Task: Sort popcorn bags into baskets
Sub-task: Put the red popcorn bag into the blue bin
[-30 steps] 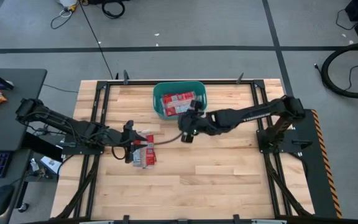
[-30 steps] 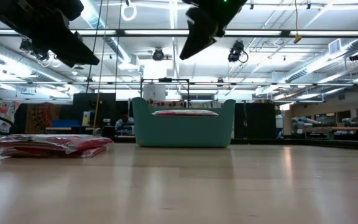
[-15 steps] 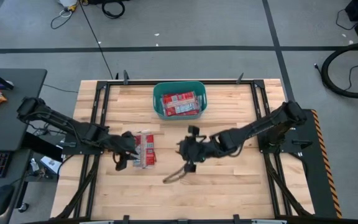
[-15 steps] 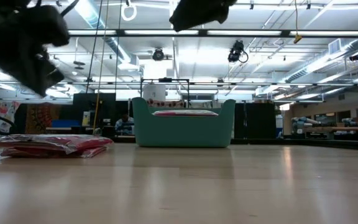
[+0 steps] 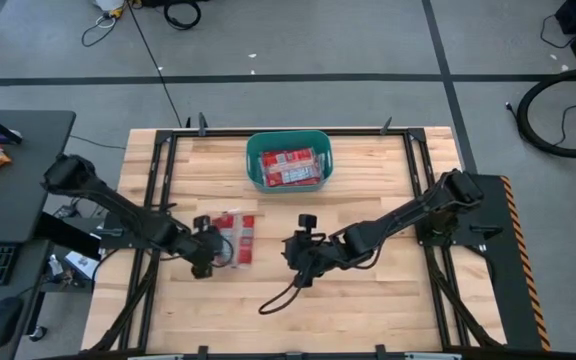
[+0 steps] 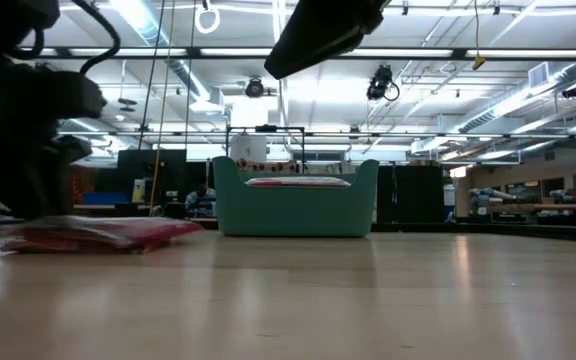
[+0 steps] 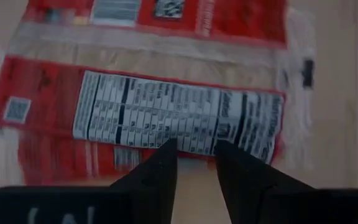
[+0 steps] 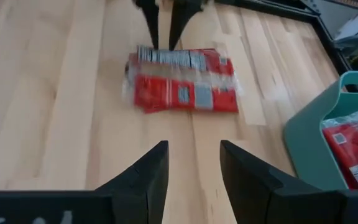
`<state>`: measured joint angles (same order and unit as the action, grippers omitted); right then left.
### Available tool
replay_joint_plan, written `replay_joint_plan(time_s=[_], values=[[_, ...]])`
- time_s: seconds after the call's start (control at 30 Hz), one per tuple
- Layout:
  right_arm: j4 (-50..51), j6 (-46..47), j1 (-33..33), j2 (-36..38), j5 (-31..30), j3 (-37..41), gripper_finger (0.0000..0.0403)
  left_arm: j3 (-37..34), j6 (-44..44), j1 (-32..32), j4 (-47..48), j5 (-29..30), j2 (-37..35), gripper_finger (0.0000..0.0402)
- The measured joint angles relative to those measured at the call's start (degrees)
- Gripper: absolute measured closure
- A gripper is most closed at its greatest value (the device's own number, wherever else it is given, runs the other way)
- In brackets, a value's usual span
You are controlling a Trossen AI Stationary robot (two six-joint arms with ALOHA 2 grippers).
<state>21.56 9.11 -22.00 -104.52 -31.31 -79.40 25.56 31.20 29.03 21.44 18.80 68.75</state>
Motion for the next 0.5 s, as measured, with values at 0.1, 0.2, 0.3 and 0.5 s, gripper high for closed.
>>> replay_joint_plan(time_s=[0.1,0.2,0.3,0.5], values=[[-1.32,-0.63,0.08,-0.38,0.19,-0.01,0.0255,0.04,-5.75,-0.94,-8.31,3.73,5.31,0.0285],[-2.24,-1.4,0.04,-1.21,0.84,0.0,0.0255,0.06,-11.66,-2.86,-20.72,5.16,11.83,0.0285],[-1.76,-1.96,0.0,-1.79,1.07,0.02,0.0255,0.04,-16.6,-4.23,-32.58,5.95,17.29,0.0285],[-0.43,-1.58,-0.07,-2.22,-0.55,-0.02,0.0255,4.79,-21.17,-4.45,-30.04,4.32,18.76,0.0285]])
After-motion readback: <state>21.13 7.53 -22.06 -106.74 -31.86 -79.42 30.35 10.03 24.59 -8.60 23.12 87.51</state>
